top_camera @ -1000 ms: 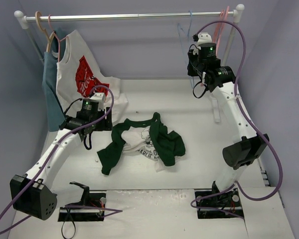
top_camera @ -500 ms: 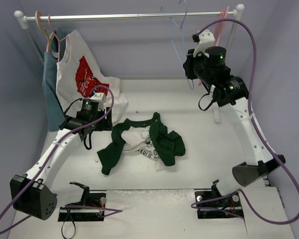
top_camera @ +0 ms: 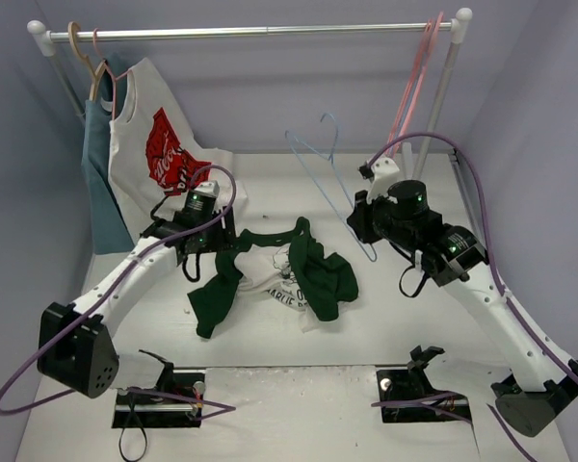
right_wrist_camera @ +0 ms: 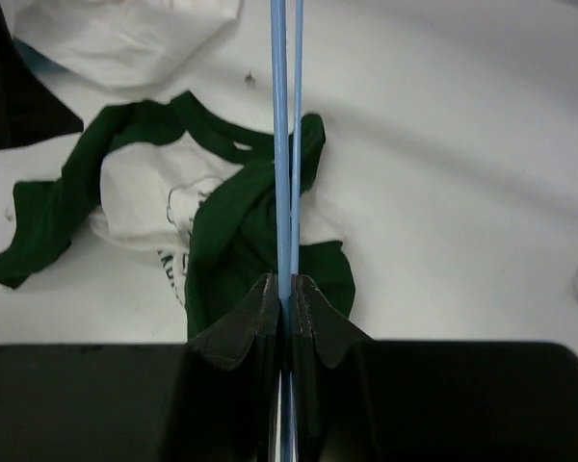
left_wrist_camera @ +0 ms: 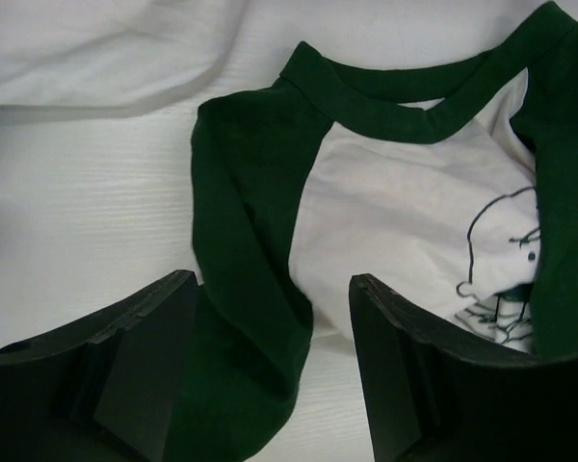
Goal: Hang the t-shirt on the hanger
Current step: Grab a hanger with the right arm, then place tshirt on hanger
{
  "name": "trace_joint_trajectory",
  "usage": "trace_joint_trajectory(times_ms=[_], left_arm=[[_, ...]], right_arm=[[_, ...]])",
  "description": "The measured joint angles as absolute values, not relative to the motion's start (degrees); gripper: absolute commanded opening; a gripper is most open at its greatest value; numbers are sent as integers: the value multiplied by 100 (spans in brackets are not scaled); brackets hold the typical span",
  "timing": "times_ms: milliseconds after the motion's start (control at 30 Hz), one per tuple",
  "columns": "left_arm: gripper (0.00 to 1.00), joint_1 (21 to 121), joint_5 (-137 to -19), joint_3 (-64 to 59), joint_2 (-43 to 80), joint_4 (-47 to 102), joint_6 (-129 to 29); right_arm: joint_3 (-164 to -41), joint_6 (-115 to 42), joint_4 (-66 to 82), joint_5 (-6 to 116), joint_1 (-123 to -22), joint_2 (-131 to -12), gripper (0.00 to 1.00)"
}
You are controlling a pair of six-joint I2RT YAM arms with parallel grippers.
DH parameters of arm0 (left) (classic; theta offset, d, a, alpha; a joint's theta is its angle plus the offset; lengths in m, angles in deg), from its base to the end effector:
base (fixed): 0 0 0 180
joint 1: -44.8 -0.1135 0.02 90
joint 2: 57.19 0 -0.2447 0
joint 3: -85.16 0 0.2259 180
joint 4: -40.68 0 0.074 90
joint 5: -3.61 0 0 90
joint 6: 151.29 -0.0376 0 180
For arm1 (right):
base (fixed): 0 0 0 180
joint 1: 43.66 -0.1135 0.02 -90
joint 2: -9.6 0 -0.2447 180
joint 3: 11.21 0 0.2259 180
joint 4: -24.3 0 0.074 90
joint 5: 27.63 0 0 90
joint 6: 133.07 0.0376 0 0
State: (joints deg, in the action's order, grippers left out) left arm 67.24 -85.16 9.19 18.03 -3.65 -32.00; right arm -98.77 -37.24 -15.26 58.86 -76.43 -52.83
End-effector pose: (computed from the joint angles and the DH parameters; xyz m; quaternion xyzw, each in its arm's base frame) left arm 0.2440 -0.1016 0.2761 -0.0507 0.9176 -0.1808 0.3503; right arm 0.1831 0.1206 0.3986 -0.2023 0.7638 0.2253 0.5700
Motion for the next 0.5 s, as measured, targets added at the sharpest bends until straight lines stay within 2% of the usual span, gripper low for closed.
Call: trace_joint_trajectory(times_ms=[267, 333, 400, 433, 500], left_arm=[[63, 7467, -8942, 676, 3086, 282, -2358], [53, 7631, -8984, 591, 3361, 372, -2203], [31, 7738, -9003, 582, 3521, 411, -2054], [13, 7773, -9012, 589, 3569, 411, -1993], [1, 7810, -9010, 669, 3564, 461, -1888]], right_arm=[[-9189, -3589, -1795, 5787, -7643, -4555, 0], [-9093, -3556, -1845, 5781, -7643, -4352, 0], [-9071, -3551, -1889, 5779, -7643, -4221, 0], [-9071, -3554, -1887, 5774, -7643, -4190, 0], [-9071, -3554, -1887, 5759, -7643, -4155, 0]])
